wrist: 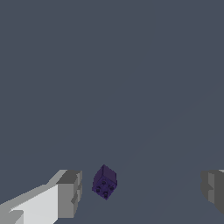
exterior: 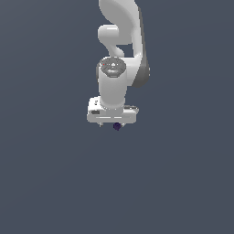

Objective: Pick up the object and move it to a goal position.

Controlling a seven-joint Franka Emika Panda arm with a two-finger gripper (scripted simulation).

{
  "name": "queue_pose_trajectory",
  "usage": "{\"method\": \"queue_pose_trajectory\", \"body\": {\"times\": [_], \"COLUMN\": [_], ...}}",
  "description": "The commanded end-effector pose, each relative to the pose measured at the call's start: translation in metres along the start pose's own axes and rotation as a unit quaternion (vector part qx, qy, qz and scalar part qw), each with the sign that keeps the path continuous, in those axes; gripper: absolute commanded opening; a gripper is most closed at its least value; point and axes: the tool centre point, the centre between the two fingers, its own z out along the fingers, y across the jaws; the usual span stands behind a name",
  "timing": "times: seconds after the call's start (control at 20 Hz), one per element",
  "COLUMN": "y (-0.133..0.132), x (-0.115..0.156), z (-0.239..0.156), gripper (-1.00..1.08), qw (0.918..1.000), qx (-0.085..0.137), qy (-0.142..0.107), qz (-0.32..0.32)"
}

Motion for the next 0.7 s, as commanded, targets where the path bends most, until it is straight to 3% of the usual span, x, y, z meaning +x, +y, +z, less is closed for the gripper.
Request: {"method": "queue_pose_trajectory", "body": {"times": [0.0,0.65], "y": [0.000,0.014], "x": [0.000,0.004], "z": [0.000,-0.007], "gripper": [1.00,1.00], "qw": [1.0000,0.9999], "qx": [0.000,-0.004], "qy": [0.000,0.006], "qz": [0.000,-0.012]}}
